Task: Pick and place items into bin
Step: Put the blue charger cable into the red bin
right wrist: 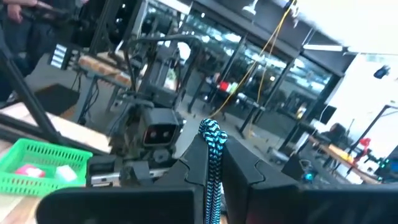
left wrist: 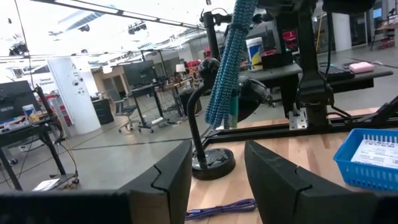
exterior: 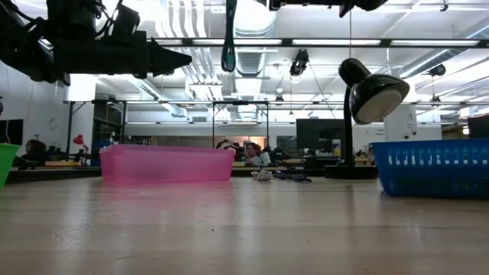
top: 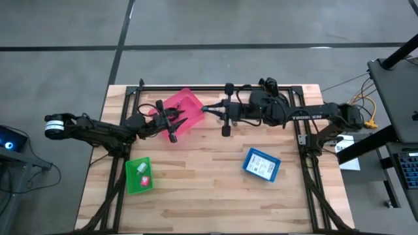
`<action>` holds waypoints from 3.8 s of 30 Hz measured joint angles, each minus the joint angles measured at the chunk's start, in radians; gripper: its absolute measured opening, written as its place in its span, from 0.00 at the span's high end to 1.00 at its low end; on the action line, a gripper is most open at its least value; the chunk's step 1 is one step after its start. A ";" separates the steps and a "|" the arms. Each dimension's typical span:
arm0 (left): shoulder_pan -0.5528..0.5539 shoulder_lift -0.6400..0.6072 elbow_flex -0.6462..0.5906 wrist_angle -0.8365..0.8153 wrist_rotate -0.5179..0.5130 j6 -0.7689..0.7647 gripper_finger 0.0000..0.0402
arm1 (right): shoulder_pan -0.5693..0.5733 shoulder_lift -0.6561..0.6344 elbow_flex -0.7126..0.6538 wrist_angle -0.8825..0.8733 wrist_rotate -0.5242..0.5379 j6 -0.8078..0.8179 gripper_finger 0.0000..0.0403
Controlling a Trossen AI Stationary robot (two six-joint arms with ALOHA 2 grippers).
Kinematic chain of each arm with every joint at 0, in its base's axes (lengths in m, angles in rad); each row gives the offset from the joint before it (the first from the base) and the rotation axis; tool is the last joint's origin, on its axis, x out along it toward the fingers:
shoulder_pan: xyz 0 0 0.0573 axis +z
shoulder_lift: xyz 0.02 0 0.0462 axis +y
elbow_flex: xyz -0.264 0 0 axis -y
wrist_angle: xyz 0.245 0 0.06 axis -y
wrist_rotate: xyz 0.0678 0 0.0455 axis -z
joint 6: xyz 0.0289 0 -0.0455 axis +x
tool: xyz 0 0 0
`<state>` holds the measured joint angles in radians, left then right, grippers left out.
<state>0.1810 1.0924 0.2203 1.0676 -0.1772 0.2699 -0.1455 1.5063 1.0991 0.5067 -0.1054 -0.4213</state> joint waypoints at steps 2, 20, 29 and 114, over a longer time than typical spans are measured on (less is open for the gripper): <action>0.000 0.000 0.000 -0.003 0.000 0.000 0.67 | 0.000 -0.001 -0.015 0.032 0.000 0.000 0.97; -0.001 0.033 0.005 -0.003 0.157 0.032 0.67 | -0.014 -0.001 -0.013 0.022 -0.101 0.076 0.97; 0.000 0.049 0.027 -0.001 0.157 0.031 0.67 | -0.014 0.000 -0.011 0.024 -0.162 0.103 0.97; 0.001 0.373 0.281 0.035 0.154 0.078 0.96 | -0.027 0.084 0.049 0.021 -0.216 0.123 0.95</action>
<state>0.1818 1.4651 0.5011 1.1031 -0.0227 0.3481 -0.1730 1.5902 1.1481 0.5274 -0.3218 -0.2985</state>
